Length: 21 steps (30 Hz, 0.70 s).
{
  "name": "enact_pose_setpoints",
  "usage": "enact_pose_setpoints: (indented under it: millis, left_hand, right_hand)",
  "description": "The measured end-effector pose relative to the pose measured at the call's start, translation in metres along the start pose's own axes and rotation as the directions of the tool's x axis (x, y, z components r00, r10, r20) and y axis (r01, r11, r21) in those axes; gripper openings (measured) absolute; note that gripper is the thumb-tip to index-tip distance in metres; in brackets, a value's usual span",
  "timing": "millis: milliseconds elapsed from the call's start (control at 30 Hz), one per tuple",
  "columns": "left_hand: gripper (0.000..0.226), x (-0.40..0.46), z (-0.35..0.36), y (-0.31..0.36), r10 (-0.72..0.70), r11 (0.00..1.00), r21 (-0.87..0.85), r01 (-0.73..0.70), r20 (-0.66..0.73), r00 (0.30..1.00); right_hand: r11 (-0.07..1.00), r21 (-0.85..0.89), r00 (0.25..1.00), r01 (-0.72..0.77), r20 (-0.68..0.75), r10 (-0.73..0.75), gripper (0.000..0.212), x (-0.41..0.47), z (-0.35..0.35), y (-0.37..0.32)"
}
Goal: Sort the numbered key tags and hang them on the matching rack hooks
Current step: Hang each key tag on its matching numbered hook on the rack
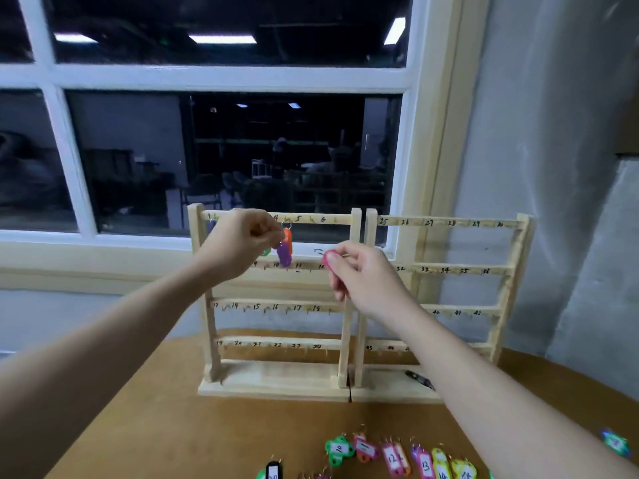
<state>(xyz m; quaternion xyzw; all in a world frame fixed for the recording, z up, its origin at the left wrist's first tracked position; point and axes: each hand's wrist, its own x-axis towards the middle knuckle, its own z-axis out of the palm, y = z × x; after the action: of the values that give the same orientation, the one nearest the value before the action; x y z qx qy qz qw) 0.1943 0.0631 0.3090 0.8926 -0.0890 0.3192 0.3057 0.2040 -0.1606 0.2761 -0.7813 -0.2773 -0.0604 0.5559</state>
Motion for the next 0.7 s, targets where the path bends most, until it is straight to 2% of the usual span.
enact_pose_setpoints:
  millis: [167,300,433,700]
  left_hand:
    - [0.008,0.020,0.006,0.002,-0.003,0.998,-0.062,-0.001,-0.065,0.998]
    - [0.010,0.033,0.016,0.007,0.038,0.998,-0.048,-0.043,-0.109,0.993]
    - [0.008,0.040,0.025,0.010,0.056,0.998,0.002,-0.056,-0.131,0.990]
    - [0.017,0.050,0.030,0.018,0.008,0.997,0.081,0.002,-0.117,0.993]
  right_hand:
    - [0.997,-0.017,0.984,0.078,-0.159,-0.080,0.023,0.026,0.011,-0.005]
    - [0.992,-0.033,0.958,0.122,-0.258,-0.126,0.022,0.039,0.012,-0.002]
    - [0.983,-0.085,0.935,0.161,-0.305,-0.180,0.021,0.043,0.016,0.004]
    - [0.982,-0.121,0.913,0.144,-0.366,-0.179,0.023,0.050,0.018,0.010]
